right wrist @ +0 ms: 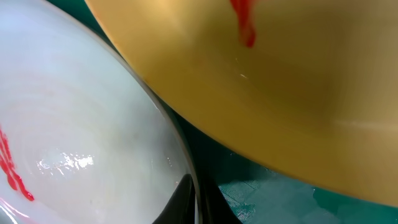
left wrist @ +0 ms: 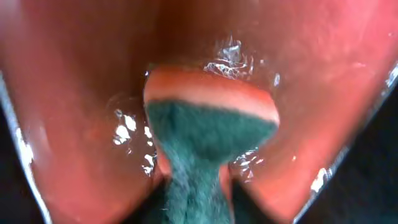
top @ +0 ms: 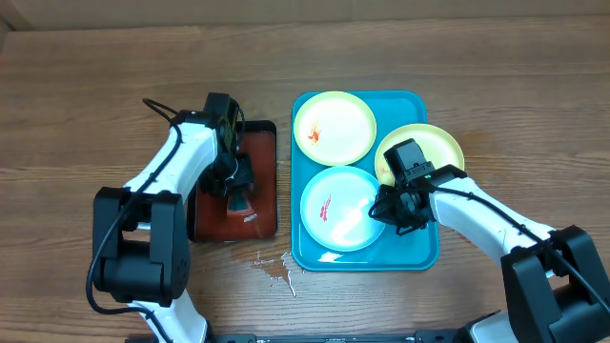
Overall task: Clean dirty plates on tray and stack at the side
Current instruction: 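Dip the sponge into the black tray liquid with the left gripper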
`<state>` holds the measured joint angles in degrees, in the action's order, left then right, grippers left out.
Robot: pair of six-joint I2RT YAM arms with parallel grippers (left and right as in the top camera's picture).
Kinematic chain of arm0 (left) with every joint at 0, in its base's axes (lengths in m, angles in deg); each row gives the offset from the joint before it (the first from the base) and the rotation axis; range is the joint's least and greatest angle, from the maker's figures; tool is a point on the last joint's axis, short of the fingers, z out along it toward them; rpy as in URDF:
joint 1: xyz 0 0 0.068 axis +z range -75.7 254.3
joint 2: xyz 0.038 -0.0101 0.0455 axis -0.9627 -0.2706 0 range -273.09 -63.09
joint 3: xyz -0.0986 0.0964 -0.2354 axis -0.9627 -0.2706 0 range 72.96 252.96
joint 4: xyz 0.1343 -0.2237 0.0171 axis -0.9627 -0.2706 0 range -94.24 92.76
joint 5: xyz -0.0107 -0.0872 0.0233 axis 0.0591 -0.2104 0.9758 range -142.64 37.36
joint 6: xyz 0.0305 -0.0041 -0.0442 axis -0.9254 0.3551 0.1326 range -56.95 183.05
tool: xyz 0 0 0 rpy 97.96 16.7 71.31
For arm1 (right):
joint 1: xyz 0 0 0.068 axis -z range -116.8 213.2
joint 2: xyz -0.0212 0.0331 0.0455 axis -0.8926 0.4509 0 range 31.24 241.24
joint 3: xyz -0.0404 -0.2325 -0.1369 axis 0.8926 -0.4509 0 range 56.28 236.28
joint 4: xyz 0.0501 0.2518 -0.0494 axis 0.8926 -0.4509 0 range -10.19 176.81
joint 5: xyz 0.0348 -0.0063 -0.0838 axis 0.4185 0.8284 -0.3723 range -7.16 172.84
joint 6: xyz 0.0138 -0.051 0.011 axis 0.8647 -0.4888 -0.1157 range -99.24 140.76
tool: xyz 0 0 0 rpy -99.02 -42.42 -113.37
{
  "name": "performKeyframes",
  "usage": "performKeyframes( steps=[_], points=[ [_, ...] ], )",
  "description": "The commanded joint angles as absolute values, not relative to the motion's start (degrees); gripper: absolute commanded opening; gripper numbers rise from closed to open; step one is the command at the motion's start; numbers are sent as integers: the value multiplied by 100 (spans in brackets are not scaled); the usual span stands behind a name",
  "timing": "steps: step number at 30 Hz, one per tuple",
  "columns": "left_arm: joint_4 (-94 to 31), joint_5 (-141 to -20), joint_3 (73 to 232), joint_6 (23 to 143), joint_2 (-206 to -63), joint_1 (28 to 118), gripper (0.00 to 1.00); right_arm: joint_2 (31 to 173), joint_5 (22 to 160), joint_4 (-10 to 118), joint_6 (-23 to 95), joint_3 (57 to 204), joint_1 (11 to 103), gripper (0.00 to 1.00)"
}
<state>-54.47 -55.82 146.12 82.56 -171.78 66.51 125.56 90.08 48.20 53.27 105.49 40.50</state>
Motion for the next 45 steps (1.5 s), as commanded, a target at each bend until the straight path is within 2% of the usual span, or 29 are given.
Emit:
performKeyframes(
  steps=[1,4,6,9,12,14,29,38,45],
  points=[
    [-5543,-5665,14870,8007,-17197,6640,61,12656,8541,4816,5375,10493,4070,4],
    [-5434,-5575,14798,7976,-17211,6638,61,12656,8543,4818,5378,10493,4070,4],
    [-5235,-5514,14645,7976,-17217,6622,57,12656,8545,4818,5378,10493,4070,4],
    [-4831,-5503,14280,7981,-17219,6598,38,12656,8545,4802,5378,10493,4070,4],
    [-4555,-5523,13954,8000,-17219,6596,26,12656,8545,4772,5378,10493,4070,4],
    [-4562,-5520,13904,7996,-17219,6601,4,12656,8545,4765,5378,10493,4070,4],
    [-6442,-5171,15889,7887,-17204,6666,4,12656,8545,4761,5378,10493,4070,4],
    [-6481,-5031,16000,7887,-17206,6546,4,12656,8543,4781,5378,10493,4070,4],
    [-6252,-4438,15902,7891,-17211,6214,4,12656,8543,4776,5378,10493,4070,4]
  ],
)
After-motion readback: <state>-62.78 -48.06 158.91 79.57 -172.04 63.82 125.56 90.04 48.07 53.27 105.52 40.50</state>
